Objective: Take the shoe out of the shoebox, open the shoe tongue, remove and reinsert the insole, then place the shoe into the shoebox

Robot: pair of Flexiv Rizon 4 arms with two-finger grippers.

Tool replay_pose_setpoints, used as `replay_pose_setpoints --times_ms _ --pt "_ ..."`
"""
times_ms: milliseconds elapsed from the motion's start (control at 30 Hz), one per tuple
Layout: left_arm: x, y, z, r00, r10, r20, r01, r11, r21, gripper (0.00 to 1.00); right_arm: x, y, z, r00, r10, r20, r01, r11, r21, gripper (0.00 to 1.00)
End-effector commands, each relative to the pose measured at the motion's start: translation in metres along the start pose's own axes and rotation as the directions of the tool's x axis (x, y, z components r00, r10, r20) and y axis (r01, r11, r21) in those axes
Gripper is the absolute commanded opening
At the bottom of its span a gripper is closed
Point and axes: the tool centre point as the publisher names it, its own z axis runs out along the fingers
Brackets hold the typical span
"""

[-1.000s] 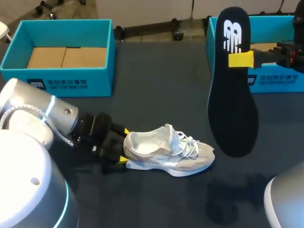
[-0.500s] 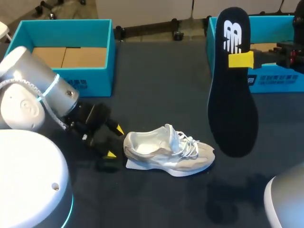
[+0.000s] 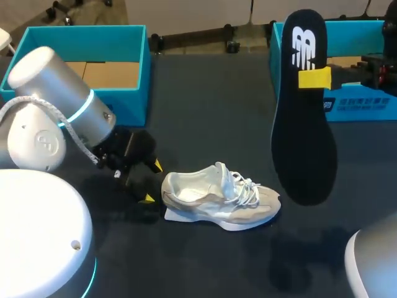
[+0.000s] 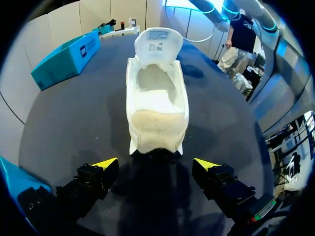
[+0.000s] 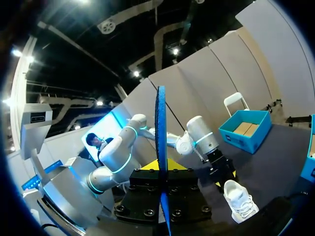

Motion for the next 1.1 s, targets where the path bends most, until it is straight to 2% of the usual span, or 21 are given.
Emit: replay_pose_setpoints --times_ms 33,200,367,733,867,1100 --pt "0.009 -0.012 -0.003 1.000 0.024 -0.013 -0.025 0.985 -0.172 1.00 -0.003 0.003 0.003 1.000 0.002 -0.002 -0.002 1.000 0.008 0.00" --pt "0.010 -0.016 0.004 0.999 0.033 -0.038 -0.042 0.967 -0.252 1.00 -0.003 0.003 0.003 1.000 0.002 -0.002 -0.002 1.000 0.008 0.00" --pt "0.013 -0.018 0.009 0.998 0.061 -0.008 -0.060 0.944 -0.325 1.00 -0.003 0.003 0.003 1.000 0.002 -0.002 -0.002 1.000 0.008 0.00" --pt "0.014 -0.021 0.018 0.998 0.053 0.013 -0.046 0.940 -0.339 1.00 -0.003 0.003 0.003 1.000 0.002 -0.002 -0.002 1.000 0.008 0.00" --pt "0.013 -0.021 0.013 0.998 0.046 0.034 -0.031 0.936 -0.350 1.00 -0.003 0.003 0.003 1.000 0.002 -0.002 -0.002 1.000 0.008 0.00" --pt "0.009 -0.038 -0.012 0.997 0.054 0.052 -0.034 0.943 -0.330 1.00 -0.003 0.003 0.003 1.000 0.002 -0.002 -0.002 1.000 0.008 0.00"
